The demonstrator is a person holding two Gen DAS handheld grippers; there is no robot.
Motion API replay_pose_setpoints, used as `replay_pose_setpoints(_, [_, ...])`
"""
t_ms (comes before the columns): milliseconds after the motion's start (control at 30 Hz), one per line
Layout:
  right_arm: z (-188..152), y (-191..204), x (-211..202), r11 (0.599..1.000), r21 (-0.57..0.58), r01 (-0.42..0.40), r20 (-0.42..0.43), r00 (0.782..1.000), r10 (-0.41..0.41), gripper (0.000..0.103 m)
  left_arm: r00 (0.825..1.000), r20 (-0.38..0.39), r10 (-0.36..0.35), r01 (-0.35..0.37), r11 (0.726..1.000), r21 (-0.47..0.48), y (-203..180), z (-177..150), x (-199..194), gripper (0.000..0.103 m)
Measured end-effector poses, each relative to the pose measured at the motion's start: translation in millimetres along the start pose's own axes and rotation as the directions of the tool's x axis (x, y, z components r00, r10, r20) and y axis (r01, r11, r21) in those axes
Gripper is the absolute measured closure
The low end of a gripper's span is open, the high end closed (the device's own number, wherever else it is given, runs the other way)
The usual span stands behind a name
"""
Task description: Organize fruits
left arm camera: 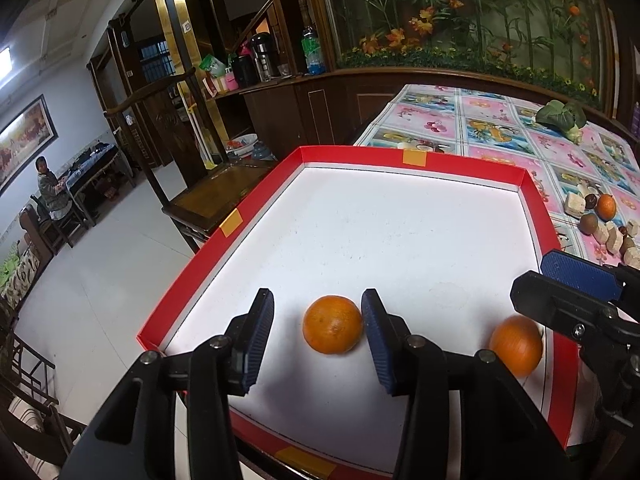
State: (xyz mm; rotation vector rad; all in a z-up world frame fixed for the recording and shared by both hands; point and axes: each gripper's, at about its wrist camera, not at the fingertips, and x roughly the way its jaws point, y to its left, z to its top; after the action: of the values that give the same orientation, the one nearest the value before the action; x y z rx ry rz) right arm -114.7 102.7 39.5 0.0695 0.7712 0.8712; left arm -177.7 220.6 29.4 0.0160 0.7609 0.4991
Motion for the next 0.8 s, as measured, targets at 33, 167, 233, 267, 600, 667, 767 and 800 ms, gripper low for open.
replay_pose_setpoints(33, [0,0,-1,1.0,0.003,0.0,0.003,1.0,0.0,0.054,1.0,0.003,0.001,-0.001,1.0,0.002,0,0,-1,0.057])
replay_pose_setpoints(167, [1,0,-2,1.0,0.004,-0.002,0.005,1.0,0.002,0.054,1.0,0.009,0.007,-0.008,1.0,0.007,-3,2,-3,0.054])
replay_pose_setpoints(233, [1,-1,-2,1.0,0.004,-0.002,0.007,1.0,0.002,0.054,1.0,0.012,0.008,-0.009,1.0,0.01,-5,3,-5,0.054])
replay_pose_setpoints(267, [1,-1,-3,1.0,0.006,-0.005,0.009,1.0,0.005,0.054,1.0,0.014,0.01,-0.01,1.0,0.011,-5,3,-6,0.054])
replay_pose_setpoints(600, [3,-7,-11,0.999,0.029,-0.018,0.038,0.999,0.017,0.054,0.999,0.032,0.011,-0.012,1.0,0.026,-12,4,-17,0.049])
replay_pose_setpoints(667, [4,-9,-16,0.999,0.034,-0.022,0.054,0.998,0.02,0.054,0.999,0.041,0.003,-0.004,1.0,0.03,-14,5,-21,0.047])
replay_pose_setpoints(767, [5,-14,-27,0.999,0.042,-0.031,0.074,0.997,0.028,0.054,0.998,0.059,-0.005,0.003,0.999,0.037,-19,9,-28,0.045])
replay_pose_setpoints(800, [5,-17,-33,0.999,0.046,-0.028,0.084,0.996,0.024,0.054,0.998,0.064,-0.013,0.011,0.999,0.039,-21,10,-31,0.044])
